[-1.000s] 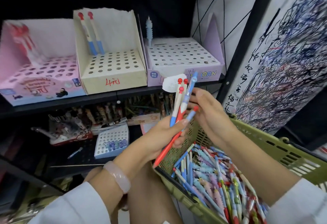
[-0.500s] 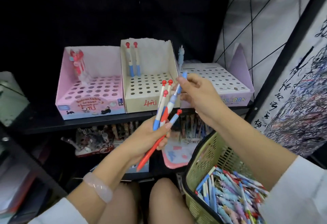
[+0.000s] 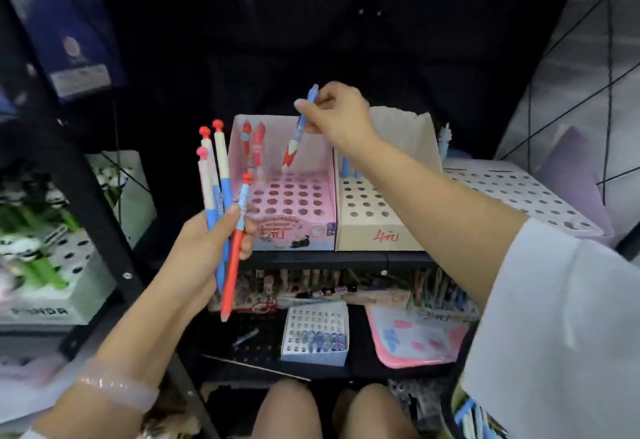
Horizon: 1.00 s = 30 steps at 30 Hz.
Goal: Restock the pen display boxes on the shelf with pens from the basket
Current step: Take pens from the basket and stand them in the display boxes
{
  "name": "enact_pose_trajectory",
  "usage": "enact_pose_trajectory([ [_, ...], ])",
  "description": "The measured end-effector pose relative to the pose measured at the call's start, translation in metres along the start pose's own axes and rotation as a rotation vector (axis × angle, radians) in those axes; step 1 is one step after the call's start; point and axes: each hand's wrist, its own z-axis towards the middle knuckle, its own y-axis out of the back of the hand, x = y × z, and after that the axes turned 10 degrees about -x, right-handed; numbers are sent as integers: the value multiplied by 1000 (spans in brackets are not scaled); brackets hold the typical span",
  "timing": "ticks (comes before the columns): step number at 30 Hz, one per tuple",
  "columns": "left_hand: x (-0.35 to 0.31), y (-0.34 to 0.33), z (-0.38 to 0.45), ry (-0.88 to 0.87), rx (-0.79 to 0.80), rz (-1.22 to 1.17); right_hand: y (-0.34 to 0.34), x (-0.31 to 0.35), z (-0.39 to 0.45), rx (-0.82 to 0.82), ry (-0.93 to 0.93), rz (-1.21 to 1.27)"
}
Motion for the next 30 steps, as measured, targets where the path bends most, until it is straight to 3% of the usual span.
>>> enact_pose_trajectory([
  [7,3,34,13,10,-17,2,-44,-14,14,26,-49,-114],
  [15,5,43,21,22,-26,19,-49,-11,29,-88,10,-161],
  [20,3,40,21,41,-31,47,-61,-28,25,89,-7,-410],
  [27,-2,40,15,57,-26,56,-66,-38,13,158,-65,-420],
  [30,-8,37,14,32,-29,72,-58,-23,2,6,-11,-370],
])
